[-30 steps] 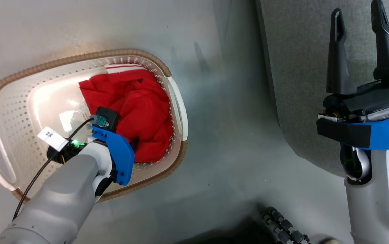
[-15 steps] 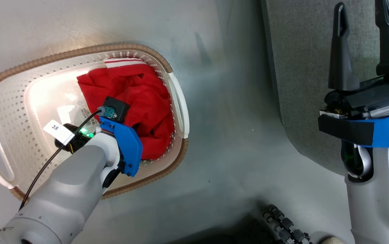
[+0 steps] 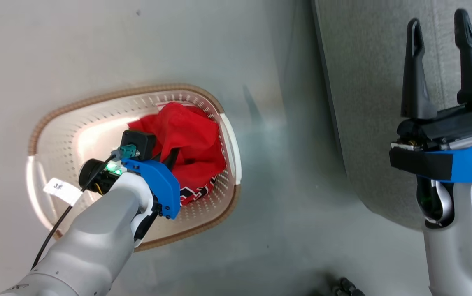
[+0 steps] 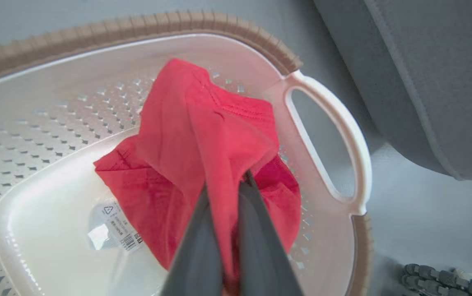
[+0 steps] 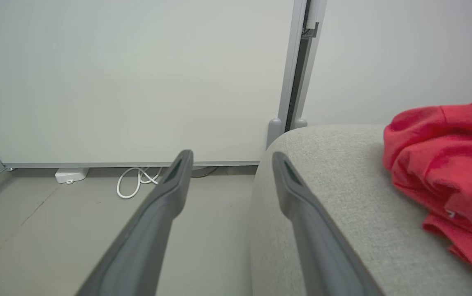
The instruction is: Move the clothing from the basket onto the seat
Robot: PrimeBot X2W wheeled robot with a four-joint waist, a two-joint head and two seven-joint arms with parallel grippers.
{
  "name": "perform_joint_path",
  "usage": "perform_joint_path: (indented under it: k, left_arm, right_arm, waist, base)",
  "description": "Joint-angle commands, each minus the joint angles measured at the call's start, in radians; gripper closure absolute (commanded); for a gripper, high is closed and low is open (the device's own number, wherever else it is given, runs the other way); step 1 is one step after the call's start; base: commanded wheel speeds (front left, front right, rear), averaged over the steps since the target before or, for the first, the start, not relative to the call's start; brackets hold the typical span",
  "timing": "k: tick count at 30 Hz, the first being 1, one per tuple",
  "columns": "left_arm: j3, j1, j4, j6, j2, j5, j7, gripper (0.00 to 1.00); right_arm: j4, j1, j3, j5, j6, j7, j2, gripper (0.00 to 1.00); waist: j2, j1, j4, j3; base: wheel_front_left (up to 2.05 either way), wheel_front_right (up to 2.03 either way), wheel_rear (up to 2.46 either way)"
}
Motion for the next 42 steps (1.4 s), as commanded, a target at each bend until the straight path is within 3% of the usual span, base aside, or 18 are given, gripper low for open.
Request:
perform_joint_path:
  k: [1, 9, 21, 28, 42]
  left_arm:
    - [0.0, 0.005, -0.002, -0.001, -0.002, 0.003, -0.017, 1.0]
    - [0.001, 0.024, -0.011, -0.001, 0.002, 0.066, -0.058, 1.0]
    - [0.294, 0.108, -0.182, -0.001, 0.044, 0.265, -0.058, 1.0]
    - [0.401, 0.16, -0.27, -0.001, 0.038, 0.367, -0.058, 1.0]
    - [0.466, 0.116, -0.411, -0.001, 0.009, 0.461, -0.058, 1.0]
  right_arm:
    - [0.004, 0.019, -0.005, -0.002, 0.0, -0.001, -0.008, 0.0]
    - [0.032, 0.075, -0.012, 0.0, 0.0, -0.001, -0.013, 0.0]
    - [0.083, 0.21, -0.037, 0.001, 0.0, -0.001, -0.013, 0.0]
    - [0.101, 0.278, -0.029, 0.007, 0.0, -0.001, -0.007, 0.0]
    - [0.122, 0.386, -0.01, 0.017, 0.0, -0.001, 0.006, 0.0]
  waist:
    - [0.0, 0.0, 0.031, -0.061]
    - [0.0, 0.0, 0.078, -0.215]
    - [0.0, 0.0, 0.124, -0.483]
    - [0.0, 0.0, 0.134, -0.596]
    - [0.0, 0.0, 0.152, -0.747]
  base:
    - [0.0, 0.0, 0.0]
    - [0.0, 0.0, 0.0]
    - [0.0, 0.0, 0.0]
    - [0.0, 0.0, 0.0]
    - [0.0, 0.0, 0.0]
